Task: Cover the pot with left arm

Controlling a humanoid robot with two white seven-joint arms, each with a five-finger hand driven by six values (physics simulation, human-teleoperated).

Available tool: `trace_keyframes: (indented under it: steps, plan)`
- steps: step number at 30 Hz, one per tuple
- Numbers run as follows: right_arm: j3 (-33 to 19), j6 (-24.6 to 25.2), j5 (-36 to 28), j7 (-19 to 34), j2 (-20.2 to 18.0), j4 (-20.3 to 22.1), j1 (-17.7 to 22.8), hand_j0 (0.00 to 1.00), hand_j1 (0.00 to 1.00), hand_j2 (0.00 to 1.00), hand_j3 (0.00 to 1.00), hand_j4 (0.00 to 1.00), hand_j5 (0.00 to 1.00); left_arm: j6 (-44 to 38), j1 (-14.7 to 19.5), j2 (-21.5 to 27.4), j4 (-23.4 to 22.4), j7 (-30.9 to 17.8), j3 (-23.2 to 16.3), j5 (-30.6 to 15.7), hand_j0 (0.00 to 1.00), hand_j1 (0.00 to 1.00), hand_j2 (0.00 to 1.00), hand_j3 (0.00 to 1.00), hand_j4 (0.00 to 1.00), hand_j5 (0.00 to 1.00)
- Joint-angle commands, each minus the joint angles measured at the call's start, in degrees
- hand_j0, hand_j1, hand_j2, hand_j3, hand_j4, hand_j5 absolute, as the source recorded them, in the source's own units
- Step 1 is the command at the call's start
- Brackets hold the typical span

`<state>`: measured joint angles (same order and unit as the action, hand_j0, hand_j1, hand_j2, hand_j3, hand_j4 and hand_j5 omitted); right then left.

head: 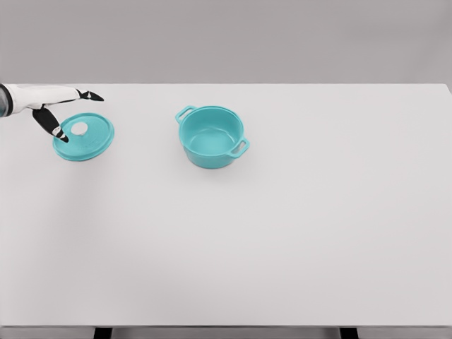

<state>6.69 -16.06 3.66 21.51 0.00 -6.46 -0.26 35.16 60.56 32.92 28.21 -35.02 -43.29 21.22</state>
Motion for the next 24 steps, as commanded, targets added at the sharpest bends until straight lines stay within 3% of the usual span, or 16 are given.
trace_keyframes:
  steps: [1,6,24]
  plan:
    - [-0.01,-0.03,0.03,0.02,0.00,-0.04,0.00,1.00,1.00,1.00,1.00,1.00,1.00,-0.16,0.00,-0.23,-0.09,0.02,0.04,-0.30,0.96,0.96,0.96,0.96,0.96,0.96]
    - [-0.01,-0.03,0.03,0.02,0.00,0.04,0.00,1.00,1.00,1.00,1.00,1.00,1.00,-0.16,-0.18,-0.93,-1.23,0.02,0.22,-0.39,0.85,0.85,0.85,0.85,0.85,0.85]
    - [-0.01,-0.03,0.03,0.02,0.00,0.05,0.00,1.00,1.00,1.00,1.00,1.00,1.00,-0.16,-0.44,-2.16,-4.66,0.02,0.48,-0.21,0.85,0.85,0.85,0.85,0.85,0.85]
